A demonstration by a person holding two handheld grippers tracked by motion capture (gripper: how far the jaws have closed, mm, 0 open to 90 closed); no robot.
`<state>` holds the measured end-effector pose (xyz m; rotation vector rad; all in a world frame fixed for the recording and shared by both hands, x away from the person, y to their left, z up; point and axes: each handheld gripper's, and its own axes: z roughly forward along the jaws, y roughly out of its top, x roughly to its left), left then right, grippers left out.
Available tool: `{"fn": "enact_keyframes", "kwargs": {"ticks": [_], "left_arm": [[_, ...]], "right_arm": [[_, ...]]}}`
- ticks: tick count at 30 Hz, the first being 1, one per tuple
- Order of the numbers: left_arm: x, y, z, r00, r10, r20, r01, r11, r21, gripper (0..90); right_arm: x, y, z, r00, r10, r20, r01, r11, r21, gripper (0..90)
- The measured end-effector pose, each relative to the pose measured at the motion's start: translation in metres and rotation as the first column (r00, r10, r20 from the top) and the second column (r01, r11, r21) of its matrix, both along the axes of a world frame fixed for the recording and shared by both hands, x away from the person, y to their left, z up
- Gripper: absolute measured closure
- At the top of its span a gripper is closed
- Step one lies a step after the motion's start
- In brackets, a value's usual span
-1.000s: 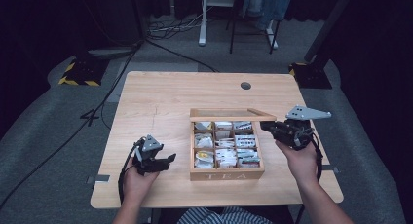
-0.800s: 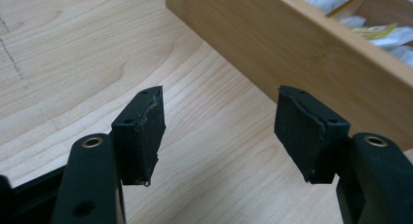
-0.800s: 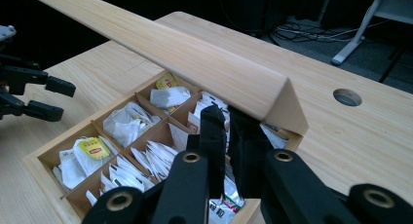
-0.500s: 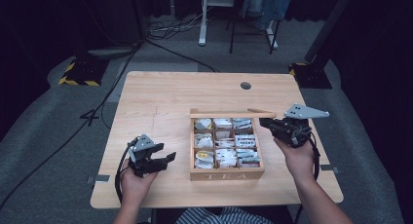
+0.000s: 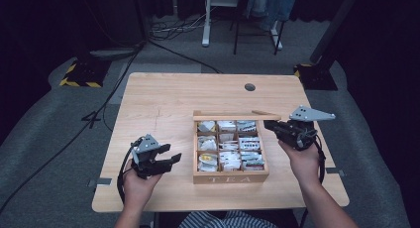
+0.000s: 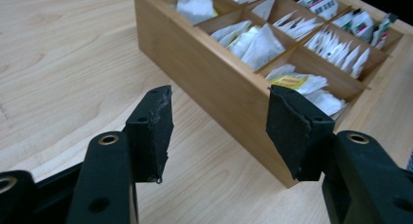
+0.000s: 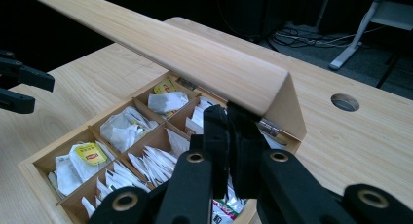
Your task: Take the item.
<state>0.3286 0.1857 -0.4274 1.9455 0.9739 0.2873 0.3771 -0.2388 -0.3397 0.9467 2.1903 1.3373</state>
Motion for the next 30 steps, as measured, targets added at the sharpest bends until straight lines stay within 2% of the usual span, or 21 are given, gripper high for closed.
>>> {"fn": "enact_keyframes", "kwargs": {"ticks": [4, 11, 15, 19, 23, 30], "left_arm": [[-0.002, -0.006, 0.008, 0.9996, -0.025, 0.008, 0.025, 0.9997, -0.006, 42.7], [-0.004, -0.023, 0.017, 0.9955, -0.093, 0.018, 0.092, 0.9952, 0.032, 42.2], [-0.005, -0.034, 0.023, 0.9914, -0.129, 0.021, 0.128, 0.9911, 0.036, 41.8], [-0.003, -0.047, 0.028, 0.9849, -0.171, 0.026, 0.171, 0.9848, 0.032, 41.9], [0.001, -0.063, 0.031, 0.974, -0.226, 0.011, 0.226, 0.974, 0.017, 42.2], [0.007, -0.094, 0.034, 0.9519, -0.305, -0.025, 0.306, 0.9508, 0.047, 44.4]], "right_arm": [[0.0, 0.0, 0.0, 1.0, 0.001, -0.001, -0.001, 1.0, 0.001, 86.5], [0.0, 0.0, 0.0, 1.0, 0.004, -0.004, -0.004, 1.0, 0.006, 86.4], [0.001, -0.001, 0.0, 1.0, 0.005, -0.006, -0.005, 1.0, 0.004, 86.4], [0.002, -0.001, -0.002, 0.9999, 0.005, -0.015, -0.005, 1.0, 0.007, 86.4], [0.003, -0.001, -0.002, 0.9999, 0.005, -0.015, -0.005, 1.0, 0.004, 86.4], [0.004, -0.002, -0.003, 0.9998, 0.01, -0.019, -0.01, 0.9999, 0.01, 86.4]]}}
